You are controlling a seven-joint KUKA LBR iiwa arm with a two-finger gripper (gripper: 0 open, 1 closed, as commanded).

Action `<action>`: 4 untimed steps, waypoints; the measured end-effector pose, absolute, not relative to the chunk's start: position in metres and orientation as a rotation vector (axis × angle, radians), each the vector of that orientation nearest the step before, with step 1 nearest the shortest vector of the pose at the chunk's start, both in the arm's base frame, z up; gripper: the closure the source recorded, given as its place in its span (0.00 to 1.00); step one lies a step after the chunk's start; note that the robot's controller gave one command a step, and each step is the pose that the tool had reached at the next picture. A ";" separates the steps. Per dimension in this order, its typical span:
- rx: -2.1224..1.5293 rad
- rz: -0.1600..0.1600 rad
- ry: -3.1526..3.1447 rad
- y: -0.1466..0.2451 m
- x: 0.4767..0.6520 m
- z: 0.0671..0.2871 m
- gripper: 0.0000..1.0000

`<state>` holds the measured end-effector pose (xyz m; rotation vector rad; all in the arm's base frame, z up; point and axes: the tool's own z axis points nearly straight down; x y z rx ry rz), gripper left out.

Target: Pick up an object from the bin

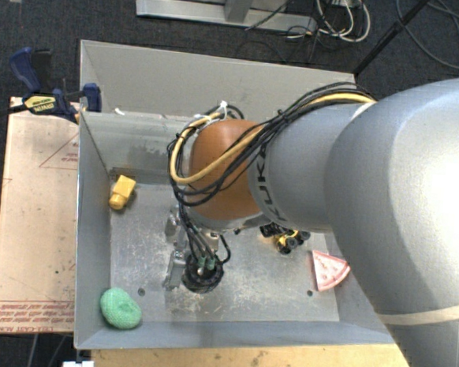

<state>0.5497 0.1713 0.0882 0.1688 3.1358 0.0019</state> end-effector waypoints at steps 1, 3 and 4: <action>0.206 0.000 3.146 0.143 0.524 0.124 0.00; 0.496 0.007 3.101 0.098 0.556 0.083 1.00; 0.481 0.002 3.101 0.110 0.552 0.091 1.00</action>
Offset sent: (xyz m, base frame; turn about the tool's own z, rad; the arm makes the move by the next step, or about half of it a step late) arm 0.0049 -0.0758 -0.0074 0.2114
